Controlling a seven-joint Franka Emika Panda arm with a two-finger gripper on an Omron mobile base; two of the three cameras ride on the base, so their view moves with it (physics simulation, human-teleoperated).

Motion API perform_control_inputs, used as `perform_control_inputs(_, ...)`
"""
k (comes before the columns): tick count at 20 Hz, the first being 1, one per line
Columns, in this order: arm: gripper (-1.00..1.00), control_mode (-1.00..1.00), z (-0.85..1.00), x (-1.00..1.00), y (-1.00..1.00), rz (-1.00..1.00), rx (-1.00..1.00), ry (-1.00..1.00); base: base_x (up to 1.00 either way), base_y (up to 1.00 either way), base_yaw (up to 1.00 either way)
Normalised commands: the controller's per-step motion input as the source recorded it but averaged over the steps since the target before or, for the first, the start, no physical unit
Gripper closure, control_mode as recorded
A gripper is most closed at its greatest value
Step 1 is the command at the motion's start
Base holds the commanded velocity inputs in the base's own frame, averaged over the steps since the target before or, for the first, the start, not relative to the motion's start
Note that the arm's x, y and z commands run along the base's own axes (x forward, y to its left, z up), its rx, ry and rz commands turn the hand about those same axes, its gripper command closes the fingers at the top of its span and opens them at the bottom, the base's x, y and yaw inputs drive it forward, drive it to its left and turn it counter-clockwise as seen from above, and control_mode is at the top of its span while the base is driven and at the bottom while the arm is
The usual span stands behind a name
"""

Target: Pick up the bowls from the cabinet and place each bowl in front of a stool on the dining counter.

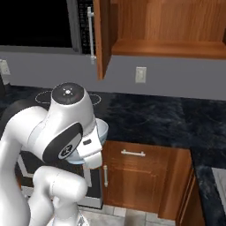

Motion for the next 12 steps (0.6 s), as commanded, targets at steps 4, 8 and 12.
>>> perform_control_inputs(4,1.0,1.0,0.0,0.0,0.0,0.0,0.0,0.0,0.0,1.0,0.0)
perform_control_inputs(8,1.0,1.0,0.0,0.0,0.0,0.0,0.0,0.0,-0.01,1.0,0.0)
perform_control_inputs(12,1.0,1.0,0.0,0.0,0.0,0.0,0.0,0.0,-0.04,1.0,0.02)
